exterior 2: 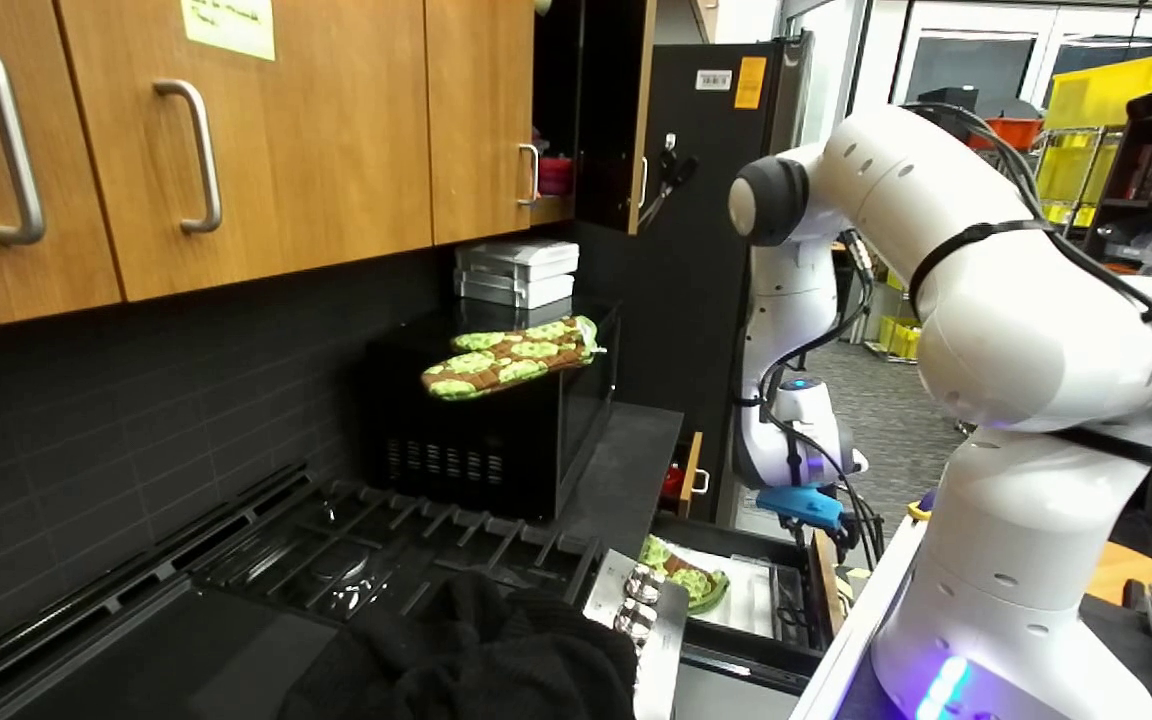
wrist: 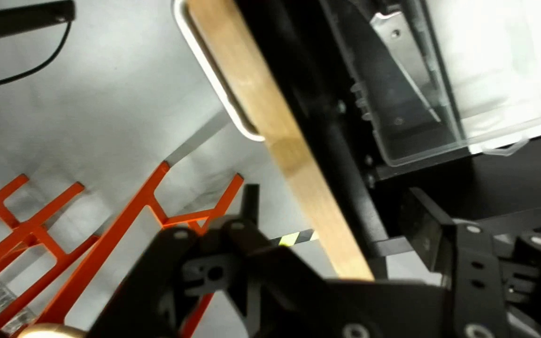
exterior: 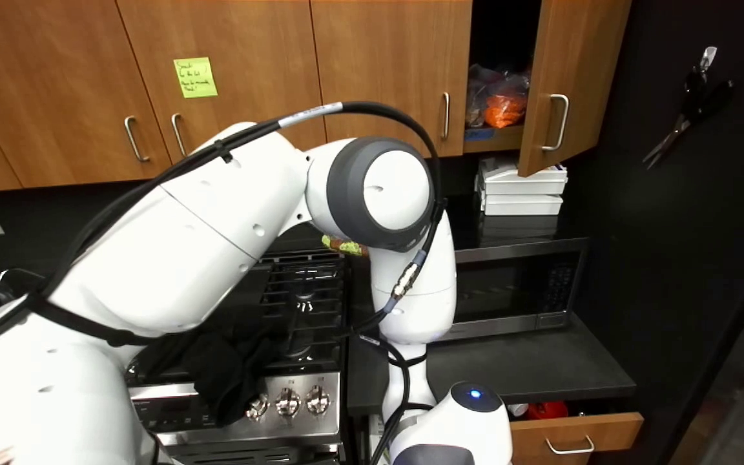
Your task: Close the top drawer to the left
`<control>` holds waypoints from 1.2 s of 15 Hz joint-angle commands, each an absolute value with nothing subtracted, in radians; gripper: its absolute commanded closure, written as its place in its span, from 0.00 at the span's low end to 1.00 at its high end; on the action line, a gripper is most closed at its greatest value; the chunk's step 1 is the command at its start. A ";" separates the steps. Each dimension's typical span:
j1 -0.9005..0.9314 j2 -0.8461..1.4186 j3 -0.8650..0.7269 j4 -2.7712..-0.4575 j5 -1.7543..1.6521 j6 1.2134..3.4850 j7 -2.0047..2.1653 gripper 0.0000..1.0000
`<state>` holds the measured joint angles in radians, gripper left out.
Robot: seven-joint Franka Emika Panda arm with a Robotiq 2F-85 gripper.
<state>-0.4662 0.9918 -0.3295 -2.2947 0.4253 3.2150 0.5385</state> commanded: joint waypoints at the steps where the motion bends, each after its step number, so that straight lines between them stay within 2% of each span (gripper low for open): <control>1: -0.289 0.989 -0.476 -2.361 0.476 3.162 0.535 0.00; 4: -0.260 0.978 -0.498 -2.359 0.461 3.111 0.520 0.04; 7: -0.244 0.996 -0.482 -2.331 0.457 3.082 0.529 0.00; 18: -0.300 1.124 -0.424 -2.178 0.452 3.028 0.529 0.00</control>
<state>-0.2805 1.0790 -0.4332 -2.2195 0.4499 3.0363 0.5391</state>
